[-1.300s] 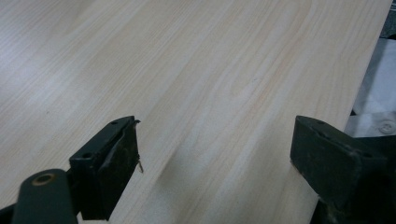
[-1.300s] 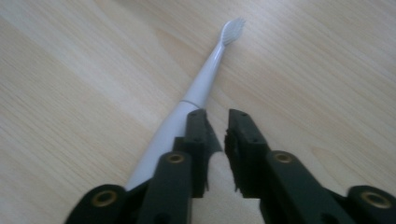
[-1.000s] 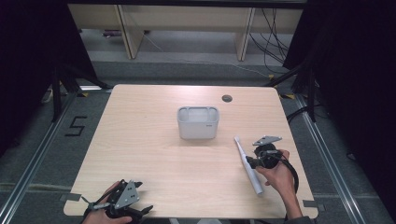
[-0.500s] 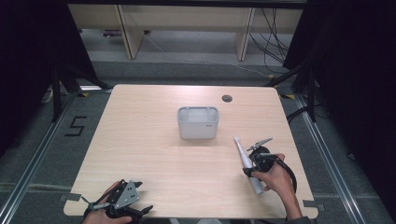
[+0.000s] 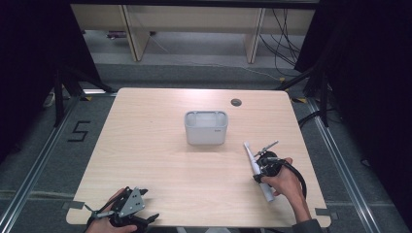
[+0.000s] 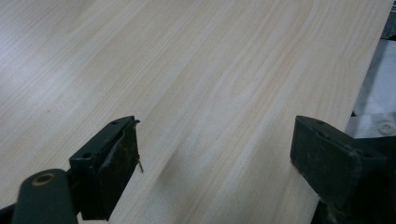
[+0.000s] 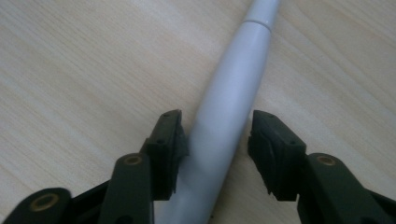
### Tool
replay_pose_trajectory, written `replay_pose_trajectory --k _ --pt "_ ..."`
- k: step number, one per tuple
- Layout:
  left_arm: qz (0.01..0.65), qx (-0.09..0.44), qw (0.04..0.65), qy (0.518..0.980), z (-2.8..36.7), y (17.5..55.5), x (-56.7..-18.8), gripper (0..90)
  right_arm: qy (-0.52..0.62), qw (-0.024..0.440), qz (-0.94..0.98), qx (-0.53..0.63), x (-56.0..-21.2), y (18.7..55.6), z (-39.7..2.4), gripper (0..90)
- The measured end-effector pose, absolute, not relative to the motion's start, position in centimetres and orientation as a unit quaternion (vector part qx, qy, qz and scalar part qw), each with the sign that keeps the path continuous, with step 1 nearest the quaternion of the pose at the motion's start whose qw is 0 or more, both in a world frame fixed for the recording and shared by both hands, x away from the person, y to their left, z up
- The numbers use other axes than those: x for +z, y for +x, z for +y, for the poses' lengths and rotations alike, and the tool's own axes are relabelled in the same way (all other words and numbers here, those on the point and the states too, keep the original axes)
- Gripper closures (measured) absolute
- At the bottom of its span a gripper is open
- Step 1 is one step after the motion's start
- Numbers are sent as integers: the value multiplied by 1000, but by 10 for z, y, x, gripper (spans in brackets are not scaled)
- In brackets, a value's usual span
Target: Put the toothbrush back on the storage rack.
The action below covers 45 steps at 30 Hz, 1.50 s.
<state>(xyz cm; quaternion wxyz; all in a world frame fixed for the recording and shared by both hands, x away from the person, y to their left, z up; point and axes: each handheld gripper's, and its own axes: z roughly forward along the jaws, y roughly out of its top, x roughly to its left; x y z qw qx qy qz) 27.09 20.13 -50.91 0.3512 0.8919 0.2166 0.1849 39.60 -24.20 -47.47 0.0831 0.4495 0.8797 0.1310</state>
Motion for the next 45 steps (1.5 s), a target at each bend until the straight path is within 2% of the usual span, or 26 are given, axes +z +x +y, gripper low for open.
replay_pose_trajectory --k 3,8,34,39,42,45 --pt "219 182 356 890 201 271 -510 148 444 79 883 129 -476 398 -241 575" --pt "218 181 354 891 201 271 -510 148 433 70 892 105 -475 402 -238 653" --pt "216 183 356 891 201 271 -509 148 400 23 916 18 -472 418 -224 664" --pt "220 181 358 889 201 271 -509 148 363 39 931 20 -475 421 -230 665" --pt "217 183 356 890 201 271 -509 148 392 23 919 25 -472 416 -226 665" --pt "218 182 355 891 201 271 -508 148 389 33 920 26 -472 416 -229 665"
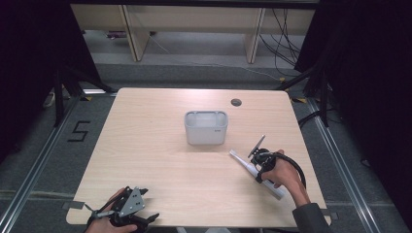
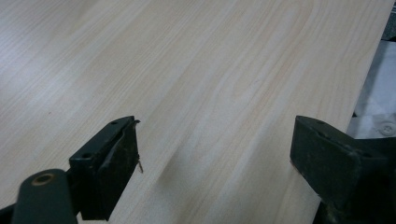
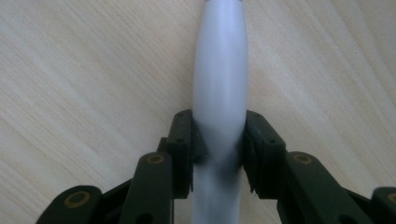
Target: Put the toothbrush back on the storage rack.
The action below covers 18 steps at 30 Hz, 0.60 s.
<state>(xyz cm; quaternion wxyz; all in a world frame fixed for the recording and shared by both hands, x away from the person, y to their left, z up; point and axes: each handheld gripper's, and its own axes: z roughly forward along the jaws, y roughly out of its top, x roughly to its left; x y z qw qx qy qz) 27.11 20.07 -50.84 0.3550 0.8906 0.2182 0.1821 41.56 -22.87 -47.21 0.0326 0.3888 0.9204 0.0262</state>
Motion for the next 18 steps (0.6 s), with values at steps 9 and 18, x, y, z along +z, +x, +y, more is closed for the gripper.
replay_pose_trajectory --k 9,18 --pt "217 187 349 892 201 272 -509 148 387 47 917 83 -455 406 -242 666" --pt "217 188 351 891 201 272 -509 148 431 81 885 160 -421 399 -259 666"
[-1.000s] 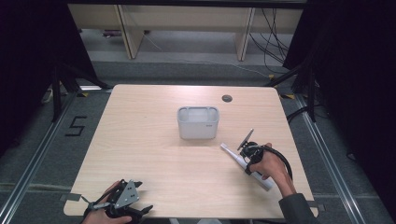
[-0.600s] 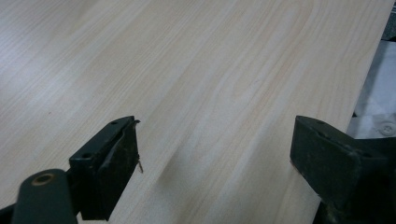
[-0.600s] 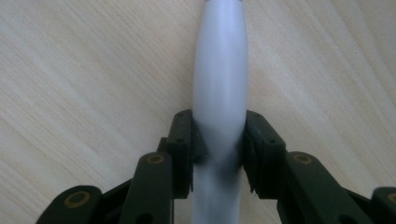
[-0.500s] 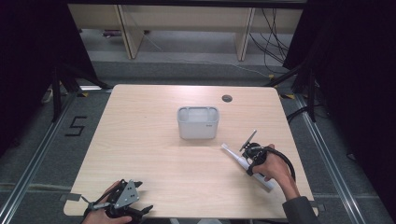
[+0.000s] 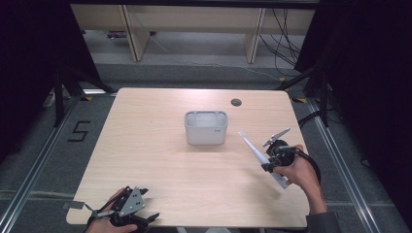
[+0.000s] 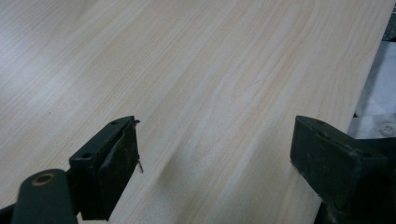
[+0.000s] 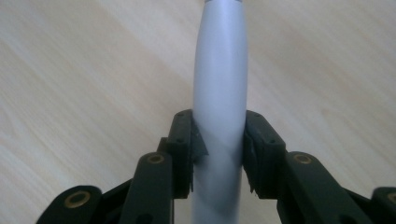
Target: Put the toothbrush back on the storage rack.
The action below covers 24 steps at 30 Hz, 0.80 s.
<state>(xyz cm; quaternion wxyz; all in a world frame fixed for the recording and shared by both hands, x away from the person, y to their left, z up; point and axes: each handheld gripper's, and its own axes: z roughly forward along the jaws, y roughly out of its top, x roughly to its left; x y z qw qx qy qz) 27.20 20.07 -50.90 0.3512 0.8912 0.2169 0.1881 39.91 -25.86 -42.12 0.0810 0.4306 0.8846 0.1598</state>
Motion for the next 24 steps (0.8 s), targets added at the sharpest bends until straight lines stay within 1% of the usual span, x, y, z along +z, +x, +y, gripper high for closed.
replay_pose_trajectory --k 2,3,5,8,10,12,16,19,20,21,24 --pt "218 185 354 890 200 272 -509 148 423 96 882 182 -416 402 -262 666" --pt "219 182 356 890 201 272 -509 148 430 94 878 189 -415 401 -262 666" --pt "217 186 353 891 201 272 -509 148 420 115 870 232 -410 408 -266 666" --pt "218 181 356 890 201 272 -509 148 426 114 862 249 -407 410 -265 666" --pt "220 182 356 890 201 272 -509 148 415 134 858 270 -404 415 -266 666" --pt "217 187 352 891 201 272 -509 148 433 133 840 300 -403 416 -263 666" --pt "220 182 357 889 201 272 -509 148 417 169 820 355 -399 425 -259 666" --pt "218 182 356 890 200 272 -510 148 431 168 802 378 -395 430 -254 666" --pt "218 182 356 891 201 272 -510 148 425 185 798 385 -396 433 -254 666" --pt "219 182 356 890 201 272 -510 148 430 181 795 389 -394 434 -252 665" --pt "215 187 352 891 201 272 -509 148 432 198 771 423 -394 441 -247 666"
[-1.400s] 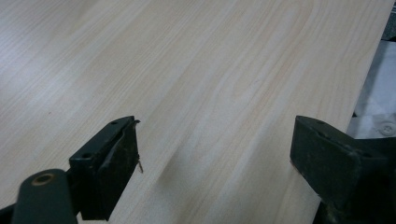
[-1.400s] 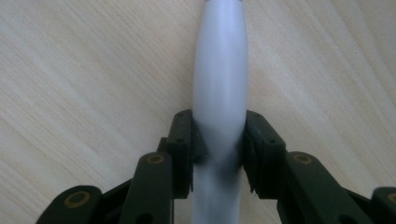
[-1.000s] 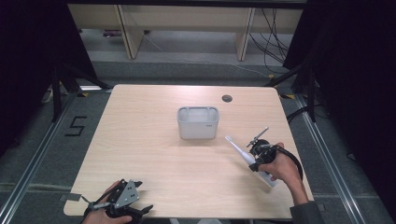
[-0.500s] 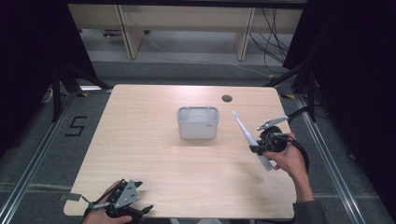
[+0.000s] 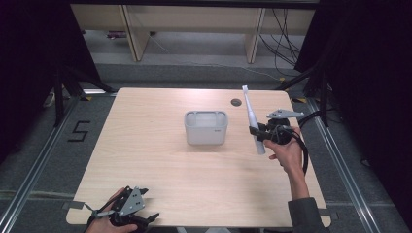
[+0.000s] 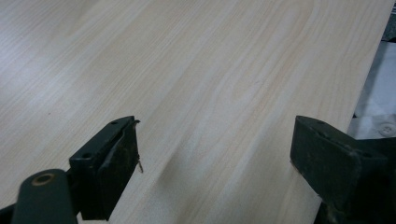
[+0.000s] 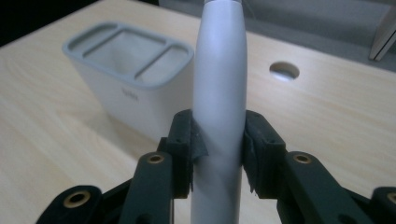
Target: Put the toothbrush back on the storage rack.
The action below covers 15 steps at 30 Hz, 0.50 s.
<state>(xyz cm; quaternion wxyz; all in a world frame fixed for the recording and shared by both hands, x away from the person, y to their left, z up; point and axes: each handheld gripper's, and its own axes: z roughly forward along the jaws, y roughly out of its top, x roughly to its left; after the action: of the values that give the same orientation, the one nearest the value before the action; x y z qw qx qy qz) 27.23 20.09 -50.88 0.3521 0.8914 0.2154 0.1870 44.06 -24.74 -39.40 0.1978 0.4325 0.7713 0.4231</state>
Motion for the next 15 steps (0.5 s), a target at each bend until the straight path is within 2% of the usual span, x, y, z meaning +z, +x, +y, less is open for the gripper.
replay_pose_trajectory --k 9,15 --pt "218 186 355 890 201 272 -509 148 425 238 730 479 -389 454 -230 666" --pt "218 184 357 889 201 272 -509 148 423 245 710 507 -378 460 -217 666"
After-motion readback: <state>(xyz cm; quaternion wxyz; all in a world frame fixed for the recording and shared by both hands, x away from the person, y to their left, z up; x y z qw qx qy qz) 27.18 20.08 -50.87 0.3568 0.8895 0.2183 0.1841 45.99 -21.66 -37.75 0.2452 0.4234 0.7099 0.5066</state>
